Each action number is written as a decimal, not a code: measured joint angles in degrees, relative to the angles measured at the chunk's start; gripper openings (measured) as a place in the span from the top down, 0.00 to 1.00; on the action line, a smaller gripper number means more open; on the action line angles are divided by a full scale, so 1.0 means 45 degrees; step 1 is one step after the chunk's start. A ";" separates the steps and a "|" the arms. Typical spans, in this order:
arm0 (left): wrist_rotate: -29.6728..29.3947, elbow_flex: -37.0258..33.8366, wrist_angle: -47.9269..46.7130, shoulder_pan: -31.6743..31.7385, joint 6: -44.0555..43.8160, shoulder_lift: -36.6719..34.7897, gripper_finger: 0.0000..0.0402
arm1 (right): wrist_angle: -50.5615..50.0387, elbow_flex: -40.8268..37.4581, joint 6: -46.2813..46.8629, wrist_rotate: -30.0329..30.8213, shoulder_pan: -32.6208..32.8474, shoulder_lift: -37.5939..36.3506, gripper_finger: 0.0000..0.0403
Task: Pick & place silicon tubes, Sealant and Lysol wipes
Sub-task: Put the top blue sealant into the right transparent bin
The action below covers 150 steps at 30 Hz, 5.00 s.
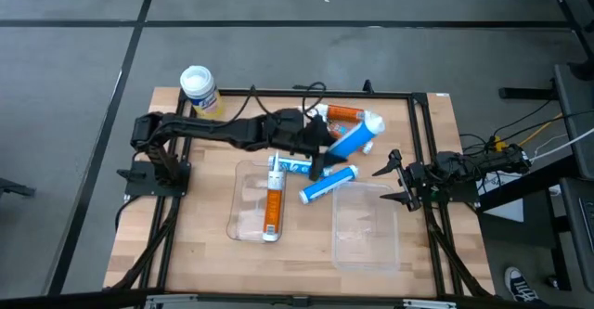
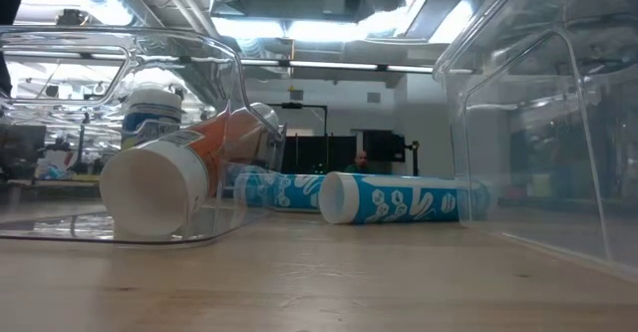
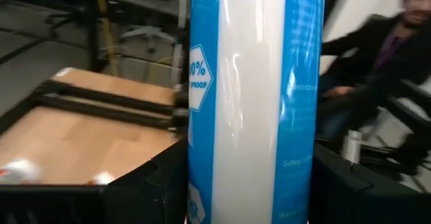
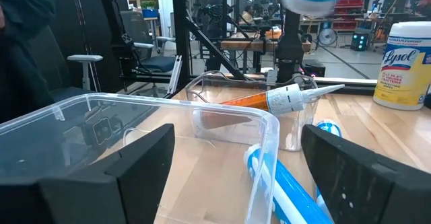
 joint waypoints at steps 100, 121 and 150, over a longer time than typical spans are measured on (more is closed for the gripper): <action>-1.0665 -0.2785 0.9436 -0.3858 -0.4109 0.0755 0.48 | -0.0584 0.1782 0.8998 -0.0009 0.0000 0.0000 0.20; -1.0456 -0.2785 0.9313 -0.3858 -0.3764 0.0755 0.48 | -1.1466 0.7276 1.0723 -0.5742 0.0010 0.4620 0.20; -1.0098 -0.2785 0.9290 -0.3858 -0.3764 0.0755 0.48 | -0.4454 0.5906 1.0696 -0.4346 0.0029 0.9910 0.26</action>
